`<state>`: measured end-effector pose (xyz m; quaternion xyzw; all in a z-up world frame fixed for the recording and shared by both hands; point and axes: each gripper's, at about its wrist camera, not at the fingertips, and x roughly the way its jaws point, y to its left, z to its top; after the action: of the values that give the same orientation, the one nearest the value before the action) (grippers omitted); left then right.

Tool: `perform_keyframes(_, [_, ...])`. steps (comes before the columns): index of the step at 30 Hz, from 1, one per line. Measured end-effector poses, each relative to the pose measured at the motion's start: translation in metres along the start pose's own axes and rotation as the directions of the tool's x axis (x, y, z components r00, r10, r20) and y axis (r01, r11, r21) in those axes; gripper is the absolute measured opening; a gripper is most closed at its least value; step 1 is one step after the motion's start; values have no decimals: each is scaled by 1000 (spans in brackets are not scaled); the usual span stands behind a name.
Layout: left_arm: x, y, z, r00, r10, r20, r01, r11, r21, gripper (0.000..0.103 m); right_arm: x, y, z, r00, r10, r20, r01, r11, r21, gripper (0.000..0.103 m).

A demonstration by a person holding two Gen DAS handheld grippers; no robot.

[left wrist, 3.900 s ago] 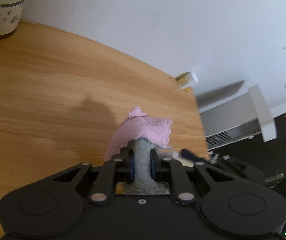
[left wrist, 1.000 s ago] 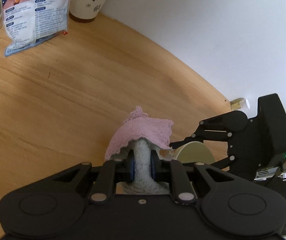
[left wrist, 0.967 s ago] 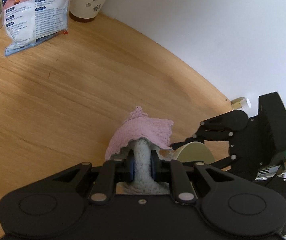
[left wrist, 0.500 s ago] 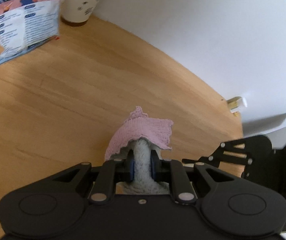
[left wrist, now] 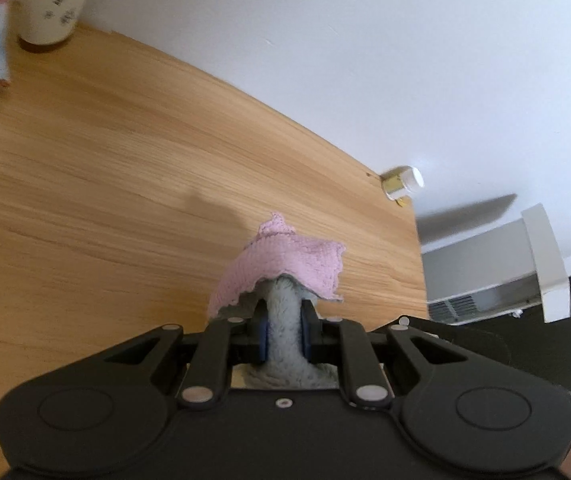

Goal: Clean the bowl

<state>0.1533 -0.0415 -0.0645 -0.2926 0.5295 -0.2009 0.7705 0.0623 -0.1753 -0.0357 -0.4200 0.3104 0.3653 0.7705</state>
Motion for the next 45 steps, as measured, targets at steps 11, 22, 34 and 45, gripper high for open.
perform_keyframes(11, [17,7,3,999,1,-45,1,999,38,14,-32,1,3,990,-138,4,135,974,182,12])
perform_keyframes(22, [32,28,0,991,23,-129,-24,1000,-7,14,-62,-2,-2,979,-205,4,197,943,269,13])
perform_keyframes(34, [-2,-6,7,997,-6,-72,14,995,101,14,-40,10,-1,989,-142,29,119,911,395,14])
perform_keyframes(45, [-6,40,2,995,63,-81,-66,997,-30,14,-24,-16,-13,987,-162,17,118,787,605,15])
